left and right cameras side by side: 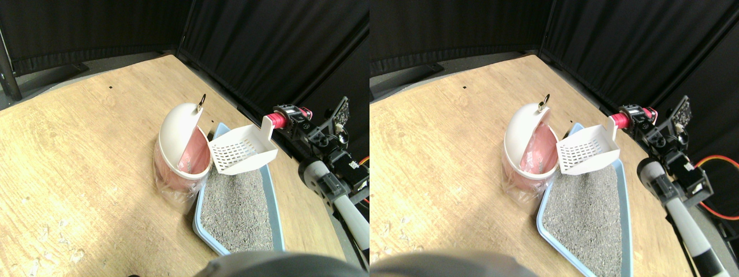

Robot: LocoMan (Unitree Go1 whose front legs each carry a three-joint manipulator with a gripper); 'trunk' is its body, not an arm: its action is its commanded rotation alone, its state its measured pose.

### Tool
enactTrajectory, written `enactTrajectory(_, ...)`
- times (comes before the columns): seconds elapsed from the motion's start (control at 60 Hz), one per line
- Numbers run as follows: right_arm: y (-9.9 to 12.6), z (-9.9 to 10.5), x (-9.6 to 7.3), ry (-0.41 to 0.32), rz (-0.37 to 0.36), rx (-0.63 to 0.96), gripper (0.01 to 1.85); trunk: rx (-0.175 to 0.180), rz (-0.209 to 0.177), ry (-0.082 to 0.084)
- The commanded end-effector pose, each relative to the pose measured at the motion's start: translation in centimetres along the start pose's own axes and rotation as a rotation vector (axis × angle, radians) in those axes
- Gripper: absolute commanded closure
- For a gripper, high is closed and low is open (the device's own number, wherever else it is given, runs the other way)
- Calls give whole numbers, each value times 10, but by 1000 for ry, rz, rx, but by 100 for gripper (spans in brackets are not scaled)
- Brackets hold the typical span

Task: Scoop (unimanual)

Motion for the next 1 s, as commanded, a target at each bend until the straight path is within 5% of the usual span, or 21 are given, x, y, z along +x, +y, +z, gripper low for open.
enactTrajectory(0.017,-2,3,2,-91,3,17,181,-1,6,9)
enactTrajectory(0.383,-27,-15,-10,-161,-97,167,181,37,-39,20)
enactTrajectory(0.683,-55,-49,-28,-311,-211,382,181,89,-90,30)
enactTrajectory(1.0,-78,-84,-51,-378,-314,517,181,153,-158,39)
